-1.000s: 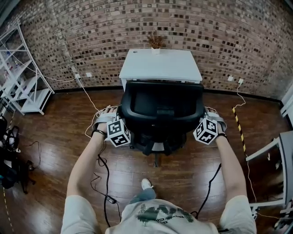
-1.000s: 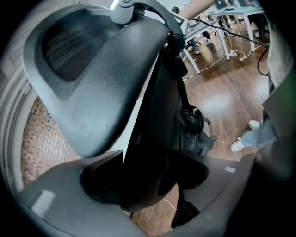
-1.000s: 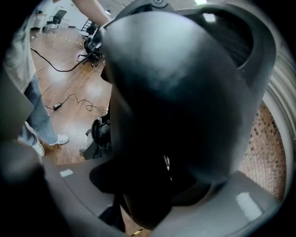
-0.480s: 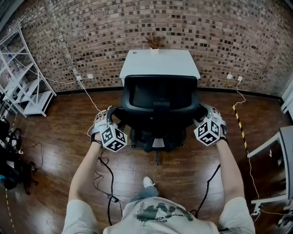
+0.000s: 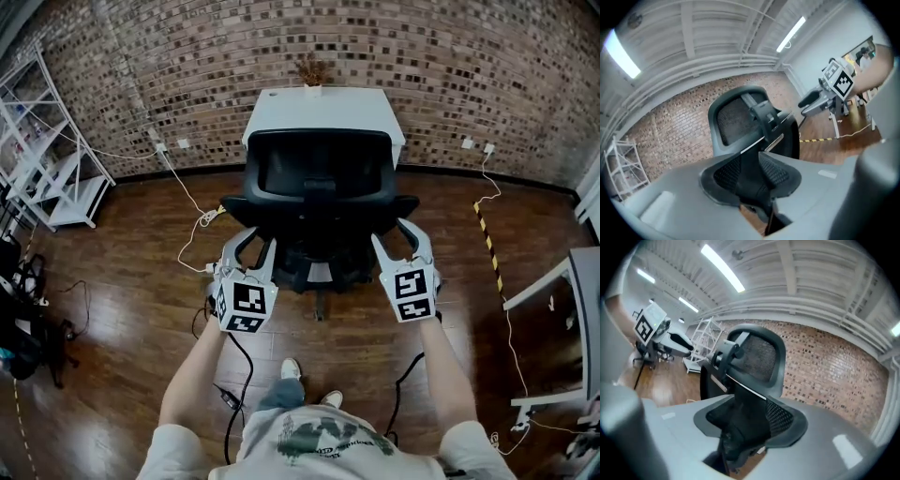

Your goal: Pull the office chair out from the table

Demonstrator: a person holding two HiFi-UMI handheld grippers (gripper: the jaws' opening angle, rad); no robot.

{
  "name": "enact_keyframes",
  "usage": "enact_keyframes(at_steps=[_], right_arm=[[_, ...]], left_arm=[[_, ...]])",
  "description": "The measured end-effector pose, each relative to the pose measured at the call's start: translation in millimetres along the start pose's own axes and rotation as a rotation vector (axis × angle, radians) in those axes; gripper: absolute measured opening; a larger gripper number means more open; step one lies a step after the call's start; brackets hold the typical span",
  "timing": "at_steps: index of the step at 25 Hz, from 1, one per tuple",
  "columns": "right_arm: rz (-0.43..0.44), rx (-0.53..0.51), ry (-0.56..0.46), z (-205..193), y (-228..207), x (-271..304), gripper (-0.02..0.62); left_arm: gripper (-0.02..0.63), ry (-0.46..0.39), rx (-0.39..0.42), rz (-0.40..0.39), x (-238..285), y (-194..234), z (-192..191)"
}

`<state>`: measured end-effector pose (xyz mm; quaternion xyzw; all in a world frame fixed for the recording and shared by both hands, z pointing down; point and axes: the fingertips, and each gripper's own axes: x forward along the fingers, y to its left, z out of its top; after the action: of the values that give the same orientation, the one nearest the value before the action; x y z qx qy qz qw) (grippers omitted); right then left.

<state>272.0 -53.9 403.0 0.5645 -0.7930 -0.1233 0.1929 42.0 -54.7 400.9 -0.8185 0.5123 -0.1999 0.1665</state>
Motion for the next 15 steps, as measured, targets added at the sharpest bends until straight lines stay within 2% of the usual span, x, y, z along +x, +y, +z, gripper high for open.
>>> enact_keyframes(at_steps=[3,5,9,15], right_arm=[[-0.005,0.105,-0.058,17.9,22.5,-25.3,0.174],[-0.008,0.158,-0.087,26.8,35.3,-38.0,0.162],[-0.013,0.216,-0.111,36.0,56.1,-56.8,0.143],[-0.023,0.304,-0.139,56.4,94.4,-85.1,0.114]], left_arm=[[0.059,-0.083,-0.09,-0.013,-22.3,-22.1,24.4],[0.023,-0.124,-0.129,-0.025,-34.0,-34.0,35.8],[0.017,-0.162,-0.186,-0.063,-48.2,-51.6,47.3],[0.016,-0.191,-0.357,-0.115,-78.4,-60.2,49.3]])
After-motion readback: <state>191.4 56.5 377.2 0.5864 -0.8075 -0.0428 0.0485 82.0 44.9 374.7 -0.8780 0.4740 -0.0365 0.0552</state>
